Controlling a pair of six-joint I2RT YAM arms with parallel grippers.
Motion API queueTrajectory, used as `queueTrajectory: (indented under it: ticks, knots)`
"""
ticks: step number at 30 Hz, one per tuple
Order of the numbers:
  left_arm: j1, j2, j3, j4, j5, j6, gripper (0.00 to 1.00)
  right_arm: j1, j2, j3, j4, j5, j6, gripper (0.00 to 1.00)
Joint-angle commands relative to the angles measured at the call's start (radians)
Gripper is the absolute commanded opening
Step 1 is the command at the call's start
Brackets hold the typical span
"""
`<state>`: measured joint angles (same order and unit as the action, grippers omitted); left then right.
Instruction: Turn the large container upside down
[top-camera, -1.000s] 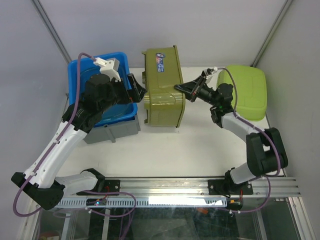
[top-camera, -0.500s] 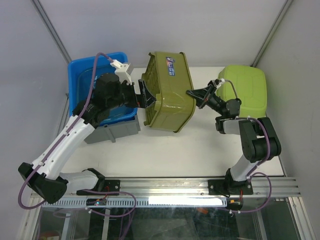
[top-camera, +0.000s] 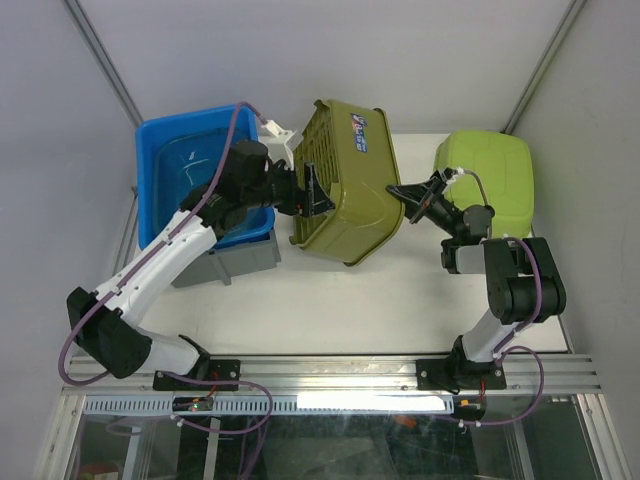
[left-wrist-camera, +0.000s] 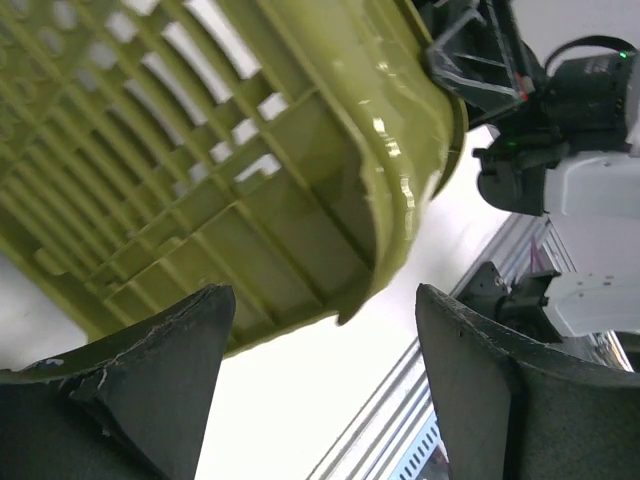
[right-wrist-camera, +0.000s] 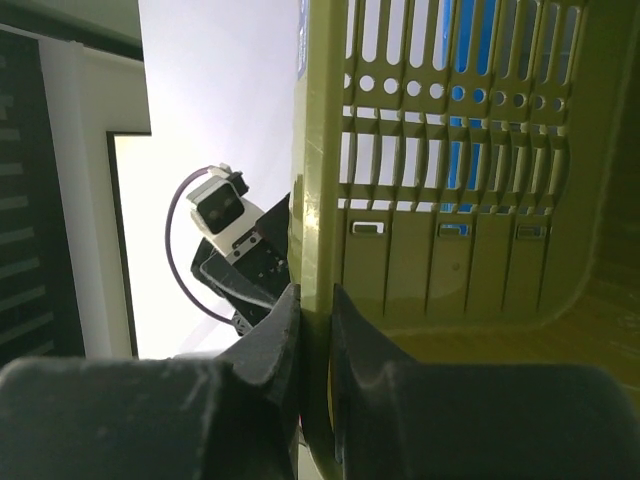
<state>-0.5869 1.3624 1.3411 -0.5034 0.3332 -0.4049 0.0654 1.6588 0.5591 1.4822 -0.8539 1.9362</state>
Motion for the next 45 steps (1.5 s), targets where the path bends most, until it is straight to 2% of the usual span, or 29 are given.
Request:
queueTrajectory:
  ticks: [1, 5, 11, 13, 15, 18, 19, 21, 22, 23, 24, 26, 27, 28, 30, 32, 34, 36, 39, 45]
  knots:
    - [-0.065, 0.021, 0.072, 0.102, 0.049, 0.027, 0.75, -0.008, 0.01, -0.025, 0.158, -0.049, 0.021, 0.0]
    - [-0.101, 0.054, 0.094, 0.118, 0.035, 0.022, 0.63, -0.008, 0.016, -0.032, 0.158, -0.048, 0.02, 0.0]
    - [-0.116, 0.11, 0.118, 0.132, 0.033, 0.02, 0.25, -0.013, 0.009, -0.035, 0.156, -0.054, 0.017, 0.02]
    - [-0.118, 0.124, 0.131, 0.131, 0.03, 0.021, 0.12, -0.02, 0.005, -0.041, 0.156, -0.058, 0.014, 0.06]
    - [-0.118, 0.136, 0.145, 0.133, 0.032, 0.022, 0.0, -0.029, -0.008, -0.053, 0.155, -0.062, 0.003, 0.21]
    - [-0.121, 0.155, 0.163, 0.132, 0.03, 0.019, 0.0, -0.054, -0.059, -0.074, 0.078, -0.089, -0.057, 0.42]
    - [-0.122, 0.162, 0.168, 0.132, 0.029, 0.02, 0.0, -0.061, -0.09, -0.077, 0.014, -0.103, -0.095, 0.47]
    - [-0.125, 0.174, 0.176, 0.132, 0.029, 0.016, 0.0, -0.07, -0.172, -0.076, -0.223, -0.123, -0.214, 0.55]
    - [-0.128, 0.181, 0.181, 0.132, 0.027, 0.017, 0.0, -0.073, -0.228, -0.07, -0.379, -0.127, -0.276, 0.58]
    - [-0.13, 0.188, 0.184, 0.132, 0.025, 0.017, 0.0, -0.075, -0.289, -0.049, -0.567, -0.121, -0.421, 0.63]
    - [-0.132, 0.195, 0.19, 0.132, 0.023, 0.018, 0.0, -0.075, -0.35, -0.019, -0.796, -0.116, -0.465, 0.64]
    - [-0.132, 0.21, 0.203, 0.132, 0.022, 0.02, 0.0, -0.076, -0.461, 0.091, -1.29, 0.025, -0.926, 0.75]
    - [-0.134, 0.221, 0.209, 0.132, 0.026, 0.021, 0.0, -0.076, -0.503, 0.145, -1.481, 0.114, -1.031, 0.79]
    - [-0.134, 0.23, 0.216, 0.133, 0.031, 0.025, 0.0, -0.076, -0.535, 0.191, -1.611, 0.199, -1.137, 0.83]
    - [-0.134, 0.253, 0.232, 0.136, 0.054, 0.037, 0.0, -0.076, -0.588, 0.245, -1.795, 0.359, -1.246, 0.9]
    - [-0.137, 0.284, 0.256, 0.135, 0.085, 0.055, 0.0, -0.076, -0.641, 0.268, -1.898, 0.478, -1.313, 0.91]
    - [-0.14, 0.313, 0.281, 0.133, 0.103, 0.064, 0.0, -0.075, -0.694, 0.276, -1.974, 0.583, -1.361, 0.99]
    - [-0.14, 0.345, 0.312, 0.122, 0.117, 0.078, 0.0, -0.076, -0.729, 0.28, -2.033, 0.692, -1.397, 0.99]
    - [-0.142, 0.398, 0.39, 0.064, 0.124, 0.118, 0.0, -0.076, -0.763, 0.282, -2.093, 0.75, -1.438, 0.99]
    - [-0.142, 0.464, 0.521, -0.06, 0.153, 0.183, 0.0, -0.075, -0.78, 0.248, -2.099, 0.74, -1.459, 0.99]
